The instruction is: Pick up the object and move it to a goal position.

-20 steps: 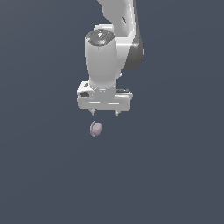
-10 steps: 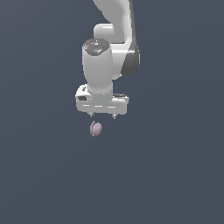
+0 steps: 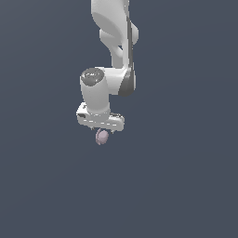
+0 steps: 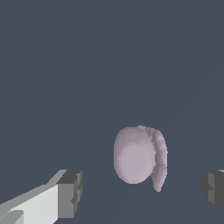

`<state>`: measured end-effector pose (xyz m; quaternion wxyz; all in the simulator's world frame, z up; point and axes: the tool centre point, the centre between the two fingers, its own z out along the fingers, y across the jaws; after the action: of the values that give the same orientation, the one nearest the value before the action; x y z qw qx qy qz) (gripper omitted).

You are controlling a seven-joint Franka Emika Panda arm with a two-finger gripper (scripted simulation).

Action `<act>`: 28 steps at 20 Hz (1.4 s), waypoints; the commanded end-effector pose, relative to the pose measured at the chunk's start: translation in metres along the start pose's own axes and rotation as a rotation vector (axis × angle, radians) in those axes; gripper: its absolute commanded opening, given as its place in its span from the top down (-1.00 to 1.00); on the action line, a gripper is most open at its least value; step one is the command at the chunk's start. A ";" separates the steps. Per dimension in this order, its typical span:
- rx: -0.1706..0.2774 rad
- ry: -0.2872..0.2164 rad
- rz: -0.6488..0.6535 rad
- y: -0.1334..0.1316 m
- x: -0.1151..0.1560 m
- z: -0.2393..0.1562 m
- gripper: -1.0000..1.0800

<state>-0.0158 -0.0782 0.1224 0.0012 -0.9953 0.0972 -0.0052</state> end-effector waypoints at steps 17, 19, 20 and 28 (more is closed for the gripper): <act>-0.004 -0.010 0.038 0.016 -0.008 0.054 -0.92; -0.004 -0.010 0.039 0.016 -0.009 0.064 -0.92; -0.004 -0.010 0.039 0.016 -0.009 0.068 -0.92; -0.004 -0.010 0.039 0.016 -0.008 0.078 1.00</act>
<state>-0.0256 -0.0917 0.0451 0.0001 -0.9932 0.1163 -0.0003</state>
